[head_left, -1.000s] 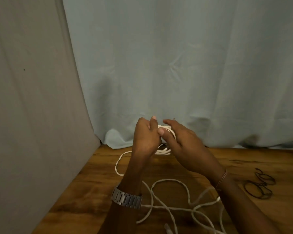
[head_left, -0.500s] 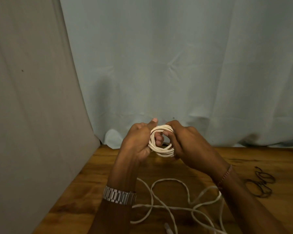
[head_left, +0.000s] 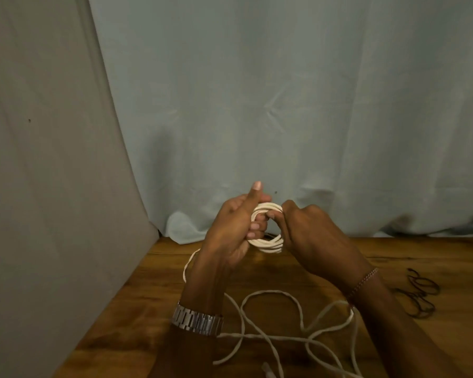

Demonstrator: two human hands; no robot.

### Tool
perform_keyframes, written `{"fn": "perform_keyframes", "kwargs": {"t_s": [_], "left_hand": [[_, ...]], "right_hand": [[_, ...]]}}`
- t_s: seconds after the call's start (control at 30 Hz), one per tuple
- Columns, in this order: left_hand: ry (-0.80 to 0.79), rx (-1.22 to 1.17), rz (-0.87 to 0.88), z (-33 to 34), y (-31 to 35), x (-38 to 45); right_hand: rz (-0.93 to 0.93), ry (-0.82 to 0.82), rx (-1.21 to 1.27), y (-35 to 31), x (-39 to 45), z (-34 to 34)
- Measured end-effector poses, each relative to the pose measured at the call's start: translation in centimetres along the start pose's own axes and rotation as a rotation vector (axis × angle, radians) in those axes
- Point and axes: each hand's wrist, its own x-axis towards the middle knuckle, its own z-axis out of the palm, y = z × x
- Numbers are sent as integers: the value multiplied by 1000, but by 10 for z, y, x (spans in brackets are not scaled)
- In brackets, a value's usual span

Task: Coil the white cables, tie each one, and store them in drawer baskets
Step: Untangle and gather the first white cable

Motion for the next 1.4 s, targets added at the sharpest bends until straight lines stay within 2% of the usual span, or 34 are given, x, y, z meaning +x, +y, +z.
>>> {"fn": "perform_keyframes", "kwargs": {"t_s": [0.1,0.23,0.43,0.53,0.67,0.83,0.97,1.17,1.4], "left_hand": [[-144,92,-44,-7,-3,0],[-267,66,-117,-21,-3,-3],[-282,112,-88,-22,-4,-3],[-272,187,-53,-18,-3,-5],[-249,154,-27,-12,-1,-6],[-224,-7,-30,-7,4,-6],[-255,-98,-22,-4,3,-4],[-179,-169,3,4,1,-4],[-199,-254,-58,7,3,-6]], "right_hand": [[-34,-75,-11,9,0,-3],[-82,-125,11,2,-2,-14],[-162,-61,-81,8,-1,-12],[-144,10,-23,13,0,-11],[-116,51,224,13,1,-14],[-35,102,421,2,4,-12],[155,77,825,0,6,-13],[327,169,1427,-16,5,-11],[396,190,1704,-26,4,-8]]}}
